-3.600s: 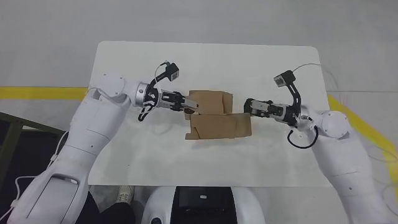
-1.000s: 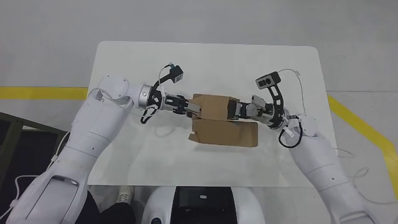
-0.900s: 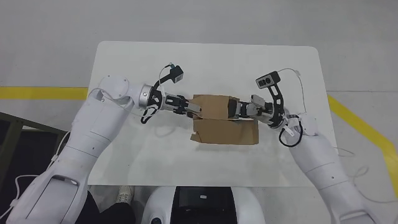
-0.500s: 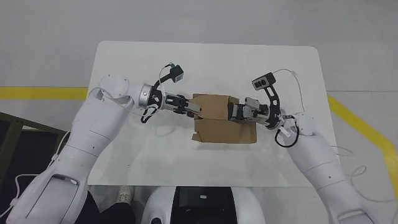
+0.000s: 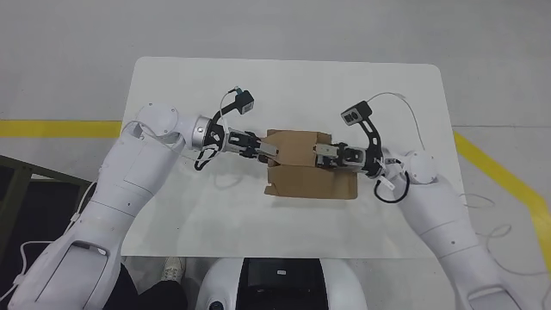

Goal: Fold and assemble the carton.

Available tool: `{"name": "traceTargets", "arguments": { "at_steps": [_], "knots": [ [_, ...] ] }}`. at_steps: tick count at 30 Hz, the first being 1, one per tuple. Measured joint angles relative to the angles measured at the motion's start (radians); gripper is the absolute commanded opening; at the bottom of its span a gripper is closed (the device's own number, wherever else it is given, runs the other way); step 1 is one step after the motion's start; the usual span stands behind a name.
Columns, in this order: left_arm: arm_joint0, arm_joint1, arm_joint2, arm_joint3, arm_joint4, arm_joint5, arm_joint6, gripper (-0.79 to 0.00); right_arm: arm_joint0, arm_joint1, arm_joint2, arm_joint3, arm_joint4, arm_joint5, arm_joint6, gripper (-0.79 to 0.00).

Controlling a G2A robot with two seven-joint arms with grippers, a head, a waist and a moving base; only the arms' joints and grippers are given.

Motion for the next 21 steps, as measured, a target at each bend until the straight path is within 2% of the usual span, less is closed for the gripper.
{"name": "traceTargets", "arguments": {
  "at_steps": [10, 13, 15, 19, 20, 21],
  "knots": [
    [-0.001, 0.001, 0.002, -0.005, 0.0, 0.001, -0.001, -0.785, 0.043, -0.006, -0.035, 0.024, -0.131, 0.008, -0.019, -0.554],
    [-0.002, 0.001, 0.003, -0.005, -0.001, 0.002, -0.002, -0.785, 0.051, -0.008, -0.042, 0.029, -0.153, 0.01, -0.027, -0.653],
    [-0.002, 0.001, 0.003, -0.005, -0.001, 0.002, -0.002, -0.785, 0.053, -0.009, -0.045, 0.033, -0.158, 0.01, -0.03, -0.785],
    [-0.001, 0.002, 0.001, -0.006, -0.001, 0.002, -0.001, -0.785, 0.053, -0.009, -0.044, 0.043, -0.164, 0.009, -0.034, -0.785],
    [-0.001, 0.003, 0.0, -0.007, -0.001, 0.003, -0.001, -0.736, 0.053, -0.009, -0.043, 0.044, -0.164, 0.009, -0.034, -0.785],
    [0.0, 0.003, -0.001, -0.009, -0.002, 0.003, -0.003, -0.6, 0.052, -0.009, -0.043, 0.045, -0.164, 0.009, -0.035, -0.785]
  ]
}}
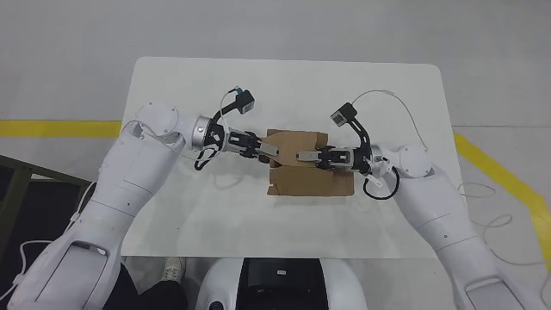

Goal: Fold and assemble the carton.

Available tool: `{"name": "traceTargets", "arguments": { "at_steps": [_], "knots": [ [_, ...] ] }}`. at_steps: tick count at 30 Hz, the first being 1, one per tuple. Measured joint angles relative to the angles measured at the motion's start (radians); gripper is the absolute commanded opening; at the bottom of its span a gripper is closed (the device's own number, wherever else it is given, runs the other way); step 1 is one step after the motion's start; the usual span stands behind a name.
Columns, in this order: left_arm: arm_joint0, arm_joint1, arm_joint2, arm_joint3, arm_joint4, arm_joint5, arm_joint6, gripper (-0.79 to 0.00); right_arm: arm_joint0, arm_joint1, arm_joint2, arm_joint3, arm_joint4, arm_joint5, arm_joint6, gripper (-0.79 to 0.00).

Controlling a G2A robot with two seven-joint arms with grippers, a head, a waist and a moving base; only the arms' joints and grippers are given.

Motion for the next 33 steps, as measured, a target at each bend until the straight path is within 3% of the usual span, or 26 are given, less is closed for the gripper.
{"name": "traceTargets", "arguments": {
  "at_steps": [1, 2, 17, 33],
  "knots": [
    [0.001, 0.001, -0.001, -0.002, -0.001, 0.0, -0.002, -0.403, 0.0, 0.0, 0.001, 0.001, 0.0, 0.0, 0.0, -0.785],
    [0.002, 0.001, -0.003, -0.004, -0.002, 0.001, -0.004, -0.003, -0.001, 0.0, 0.002, 0.001, 0.0, 0.001, 0.001, -0.785],
    [0.032, 0.032, -0.099, -0.021, -0.017, 0.016, 0.035, 0.0, -0.002, 0.008, 0.029, -0.004, -0.028, 0.02, -0.016, -0.785],
    [0.049, 0.029, -0.094, -0.058, -0.059, 0.007, 0.08, 0.0, -0.042, 0.021, 0.047, -0.101, -0.132, 0.067, -0.091, -0.785]
  ]
}}
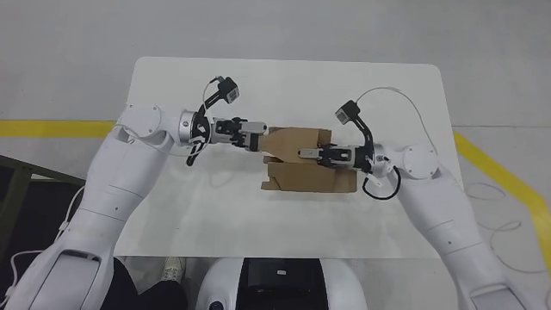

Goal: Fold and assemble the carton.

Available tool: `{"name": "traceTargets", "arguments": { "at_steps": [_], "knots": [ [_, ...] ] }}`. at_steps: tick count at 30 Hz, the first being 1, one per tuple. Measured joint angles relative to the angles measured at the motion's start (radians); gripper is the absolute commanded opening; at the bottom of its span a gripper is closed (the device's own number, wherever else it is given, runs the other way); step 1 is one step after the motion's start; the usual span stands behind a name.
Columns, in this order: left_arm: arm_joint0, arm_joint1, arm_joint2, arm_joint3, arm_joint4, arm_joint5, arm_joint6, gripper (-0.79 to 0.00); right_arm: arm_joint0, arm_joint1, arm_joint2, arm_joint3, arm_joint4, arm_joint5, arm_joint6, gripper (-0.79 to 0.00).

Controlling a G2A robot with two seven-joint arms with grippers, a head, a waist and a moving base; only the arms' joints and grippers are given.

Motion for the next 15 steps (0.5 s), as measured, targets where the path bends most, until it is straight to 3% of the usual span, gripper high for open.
{"name": "traceTargets", "arguments": {
  "at_steps": [15],
  "knots": [
    [0.006, 0.005, -0.022, -0.045, -0.04, -0.004, -0.01, 0.0, -0.012, 0.006, -0.001, -0.029, -0.075, 0.016, -0.047, -0.785]
  ]
}}
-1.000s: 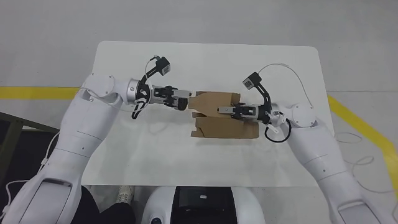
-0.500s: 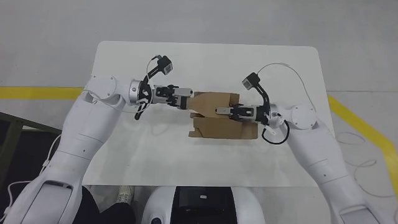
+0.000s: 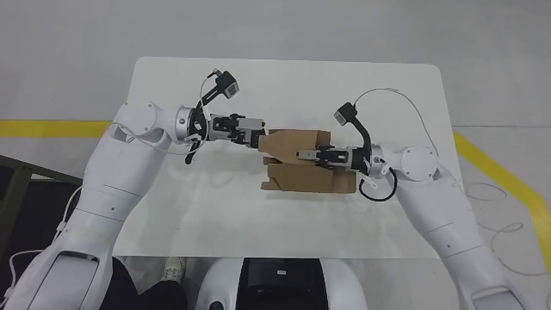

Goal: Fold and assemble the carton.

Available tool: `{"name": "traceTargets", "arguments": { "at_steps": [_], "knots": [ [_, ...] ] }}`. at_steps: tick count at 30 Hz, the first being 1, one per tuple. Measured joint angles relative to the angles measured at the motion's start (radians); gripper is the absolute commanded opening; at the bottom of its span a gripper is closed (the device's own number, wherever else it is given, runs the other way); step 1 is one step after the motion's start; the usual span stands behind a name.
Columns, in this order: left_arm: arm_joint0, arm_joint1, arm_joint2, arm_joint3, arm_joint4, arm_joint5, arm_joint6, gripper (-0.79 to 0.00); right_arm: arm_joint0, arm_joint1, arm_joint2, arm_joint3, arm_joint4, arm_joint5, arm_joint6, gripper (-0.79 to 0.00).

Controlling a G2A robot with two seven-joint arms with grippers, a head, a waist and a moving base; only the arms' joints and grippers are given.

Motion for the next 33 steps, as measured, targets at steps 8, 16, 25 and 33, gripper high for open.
{"name": "traceTargets", "arguments": {
  "at_steps": [8, 16, 25, 33],
  "knots": [
    [-0.001, -0.002, 0.0, -0.002, -0.022, -0.007, 0.003, 0.0, -0.01, -0.001, 0.0, -0.005, 0.024, -0.005, -0.02, -0.785],
    [-0.003, -0.007, 0.016, 0.011, -0.035, -0.01, 0.008, 0.0, -0.018, 0.0, 0.012, -0.017, 0.071, -0.014, -0.017, -0.785],
    [-0.002, -0.008, 0.016, 0.01, -0.044, -0.01, 0.006, 0.0, -0.032, 0.005, 0.034, -0.042, 0.039, -0.015, -0.075, -0.785],
    [0.011, -0.003, 0.001, -0.013, -0.046, -0.002, 0.002, 0.0, -0.041, 0.009, 0.049, -0.066, -0.011, 0.0, -0.126, -0.785]
  ]
}}
